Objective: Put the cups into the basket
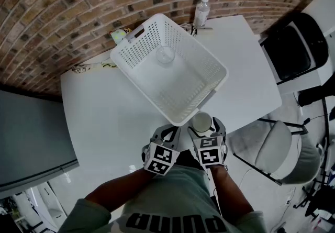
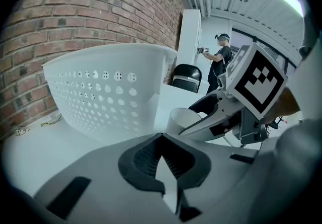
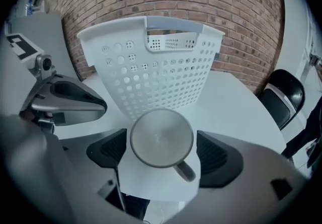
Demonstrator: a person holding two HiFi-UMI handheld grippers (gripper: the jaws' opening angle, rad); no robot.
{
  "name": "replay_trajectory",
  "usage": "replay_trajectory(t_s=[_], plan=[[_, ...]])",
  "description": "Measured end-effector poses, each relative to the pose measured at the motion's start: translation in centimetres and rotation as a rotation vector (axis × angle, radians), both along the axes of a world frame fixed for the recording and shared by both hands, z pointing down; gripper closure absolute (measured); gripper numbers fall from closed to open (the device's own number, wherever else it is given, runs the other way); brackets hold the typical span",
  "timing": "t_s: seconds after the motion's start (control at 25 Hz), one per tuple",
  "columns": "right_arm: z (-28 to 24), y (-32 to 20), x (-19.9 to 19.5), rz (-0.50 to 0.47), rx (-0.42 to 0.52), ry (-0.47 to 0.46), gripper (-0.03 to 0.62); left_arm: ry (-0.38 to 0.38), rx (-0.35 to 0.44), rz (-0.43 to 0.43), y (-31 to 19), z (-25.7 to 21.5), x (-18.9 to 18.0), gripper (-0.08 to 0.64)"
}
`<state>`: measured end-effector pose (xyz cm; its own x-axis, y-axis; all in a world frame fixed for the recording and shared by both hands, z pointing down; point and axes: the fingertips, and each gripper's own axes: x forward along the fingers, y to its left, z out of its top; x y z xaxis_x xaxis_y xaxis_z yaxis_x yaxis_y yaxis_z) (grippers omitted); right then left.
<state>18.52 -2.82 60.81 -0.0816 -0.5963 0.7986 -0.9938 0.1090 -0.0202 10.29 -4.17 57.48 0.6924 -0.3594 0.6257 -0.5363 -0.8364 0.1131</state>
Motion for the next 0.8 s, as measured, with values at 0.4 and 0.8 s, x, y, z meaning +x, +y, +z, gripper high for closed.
replay_trajectory(t_s=[0.4,0.8], plan=[[2.1,-0.3,-0.1,-0.06,-0.061,0.013,0.187,-0.015,-0.021,-0.012,-0.3,1.3,-0.1,0.557],[2.7,-0.5,0.1,-0.088,-0.041,0.043,0.187,-0.013,-0.013,-0.056,-0.6,1.2,-1.1,0.557]])
